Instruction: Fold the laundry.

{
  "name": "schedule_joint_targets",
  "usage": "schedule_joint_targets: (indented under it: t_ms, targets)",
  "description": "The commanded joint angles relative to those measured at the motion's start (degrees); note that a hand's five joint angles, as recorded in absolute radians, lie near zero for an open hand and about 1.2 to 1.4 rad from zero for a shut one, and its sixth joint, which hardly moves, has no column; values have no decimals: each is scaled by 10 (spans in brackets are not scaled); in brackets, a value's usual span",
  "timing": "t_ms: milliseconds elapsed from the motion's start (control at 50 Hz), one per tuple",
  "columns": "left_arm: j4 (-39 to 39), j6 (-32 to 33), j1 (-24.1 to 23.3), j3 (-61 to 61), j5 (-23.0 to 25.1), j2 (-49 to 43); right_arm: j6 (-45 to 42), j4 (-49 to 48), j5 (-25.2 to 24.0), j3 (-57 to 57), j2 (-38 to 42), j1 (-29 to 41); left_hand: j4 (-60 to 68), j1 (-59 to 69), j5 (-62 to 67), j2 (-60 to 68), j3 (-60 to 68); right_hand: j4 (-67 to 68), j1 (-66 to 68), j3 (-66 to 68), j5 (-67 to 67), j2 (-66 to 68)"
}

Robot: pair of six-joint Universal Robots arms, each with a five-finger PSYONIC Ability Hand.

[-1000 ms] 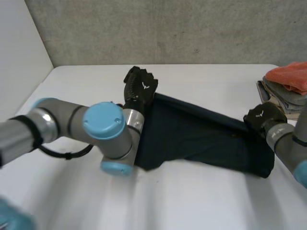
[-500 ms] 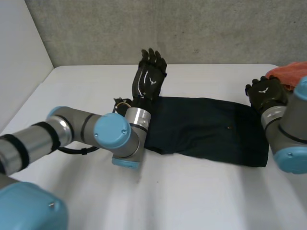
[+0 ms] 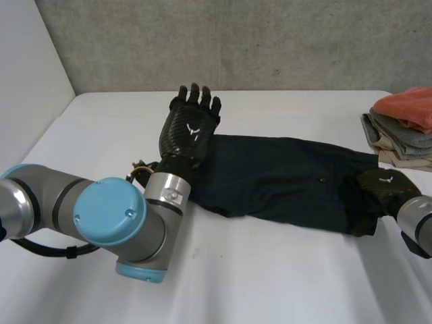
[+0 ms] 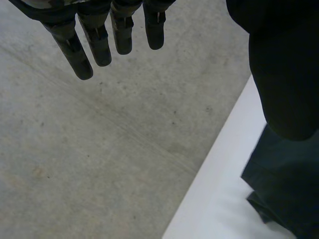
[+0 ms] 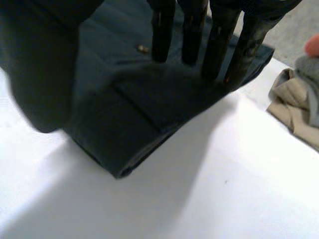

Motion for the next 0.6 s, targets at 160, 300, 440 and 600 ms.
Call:
schedule_joint_targets:
  t_ms: [160, 300, 440, 600]
  targets:
    - [0, -4, 3, -19, -15, 4, -90, -28, -4, -8, 7, -55, -16, -10, -26, -15, -20, 587, 613, 582, 584, 584]
    - [-1, -4, 7, -38, -16, 41, -280, 23, 7, -20, -23, -105, -16, -10, -26, -15, -20, 587, 613, 582, 584, 584]
    - [-1, -5, 18, -70, -15, 78, -361, 38, -4, -64, -29, -87, -16, -10, -26, -15, -20, 587, 613, 582, 584, 584]
    - [-1, -25, 19, -83, -19, 89, -377, -35, -75, -128, -15, 125, -16, -10, -26, -15, -20, 587, 613, 582, 584, 584]
